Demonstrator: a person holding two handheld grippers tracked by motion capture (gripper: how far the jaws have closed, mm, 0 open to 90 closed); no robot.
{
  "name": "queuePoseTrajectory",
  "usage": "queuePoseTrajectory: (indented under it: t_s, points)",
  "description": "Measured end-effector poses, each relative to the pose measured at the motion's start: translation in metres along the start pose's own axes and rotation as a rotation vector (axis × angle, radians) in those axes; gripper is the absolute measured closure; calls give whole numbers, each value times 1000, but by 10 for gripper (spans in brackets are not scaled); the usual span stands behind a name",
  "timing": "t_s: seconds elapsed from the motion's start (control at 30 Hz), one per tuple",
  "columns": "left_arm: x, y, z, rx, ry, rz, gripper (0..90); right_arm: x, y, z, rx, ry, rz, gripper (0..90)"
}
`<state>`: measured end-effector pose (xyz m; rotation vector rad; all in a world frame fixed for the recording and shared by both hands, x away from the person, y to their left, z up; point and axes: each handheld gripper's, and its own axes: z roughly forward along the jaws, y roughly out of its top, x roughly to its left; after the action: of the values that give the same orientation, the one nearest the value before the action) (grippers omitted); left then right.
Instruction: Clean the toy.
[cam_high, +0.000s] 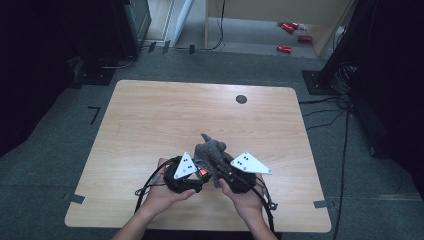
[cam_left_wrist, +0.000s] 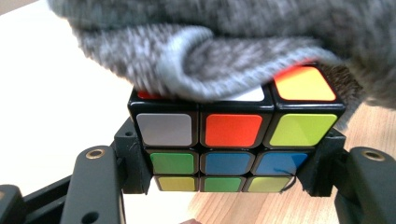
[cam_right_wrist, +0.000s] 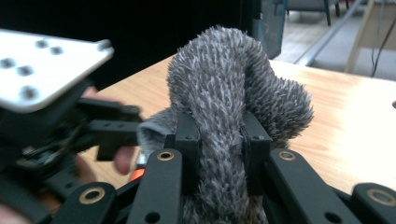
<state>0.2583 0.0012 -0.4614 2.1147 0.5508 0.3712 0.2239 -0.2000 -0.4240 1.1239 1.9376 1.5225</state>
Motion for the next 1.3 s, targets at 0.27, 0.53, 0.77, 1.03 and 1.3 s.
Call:
queuePoseTrajectory:
  t_s: [0.27, 0.53, 0.77, 1.03, 1.3]
  points:
    - [2, -1, 0, 5, 4, -5, 353, 7, 0, 6, 11, -4, -39, 753]
    - [6, -3, 0, 15, 10, -38, 353, 21, -3, 5, 15, 30, -54, 755]
    - [4, -1, 0, 9, 13, -30, 353, 3, -1, 3, 6, -11, -17, 753]
    - [1, -2, -1, 1, -3, -11, 353, 22, 1, 4, 19, 36, -42, 749]
    - [5, -1, -2, 7, 6, -31, 353, -4, 0, 0, 20, -3, 66, 750]
